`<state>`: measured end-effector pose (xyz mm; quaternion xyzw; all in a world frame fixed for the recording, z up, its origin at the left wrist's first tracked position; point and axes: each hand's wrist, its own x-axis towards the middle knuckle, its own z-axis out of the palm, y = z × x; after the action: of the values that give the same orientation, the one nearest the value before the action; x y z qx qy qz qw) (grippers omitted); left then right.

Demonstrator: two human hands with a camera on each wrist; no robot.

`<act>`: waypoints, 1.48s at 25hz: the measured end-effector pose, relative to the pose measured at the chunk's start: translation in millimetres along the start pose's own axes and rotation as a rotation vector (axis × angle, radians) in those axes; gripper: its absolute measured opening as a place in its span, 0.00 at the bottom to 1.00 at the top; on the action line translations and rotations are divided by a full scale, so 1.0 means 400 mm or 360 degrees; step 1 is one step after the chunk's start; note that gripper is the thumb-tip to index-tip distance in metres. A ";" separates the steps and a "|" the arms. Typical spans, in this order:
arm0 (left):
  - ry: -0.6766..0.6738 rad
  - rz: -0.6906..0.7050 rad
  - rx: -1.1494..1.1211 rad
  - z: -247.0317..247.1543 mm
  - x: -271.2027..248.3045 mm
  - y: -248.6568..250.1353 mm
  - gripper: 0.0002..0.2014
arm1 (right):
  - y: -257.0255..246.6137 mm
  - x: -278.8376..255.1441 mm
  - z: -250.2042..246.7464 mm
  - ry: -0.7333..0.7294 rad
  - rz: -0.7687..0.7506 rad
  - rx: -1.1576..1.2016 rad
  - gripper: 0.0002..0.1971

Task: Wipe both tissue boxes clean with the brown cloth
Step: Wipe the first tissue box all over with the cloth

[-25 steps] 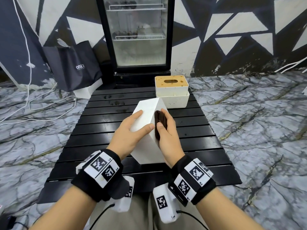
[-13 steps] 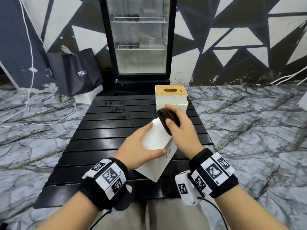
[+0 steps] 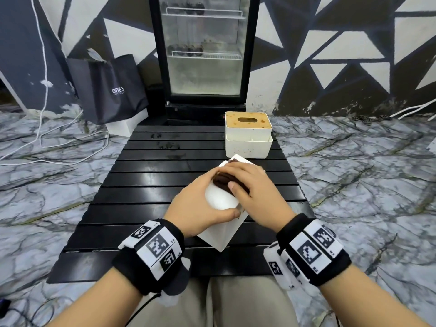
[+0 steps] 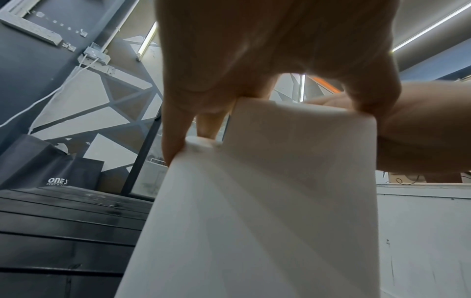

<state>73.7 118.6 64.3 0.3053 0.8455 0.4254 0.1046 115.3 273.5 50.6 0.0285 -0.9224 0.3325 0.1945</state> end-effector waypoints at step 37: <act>0.0132 -0.0098 -0.0106 -0.126 0.015 -0.162 0.46 | 0.041 0.011 -0.041 0.0075 0.0402 0.0409 0.15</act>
<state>19.2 60.1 45.2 0.2576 0.8435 0.4621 0.0928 113.8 296.9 54.1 -0.0708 -0.8637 0.4701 0.1674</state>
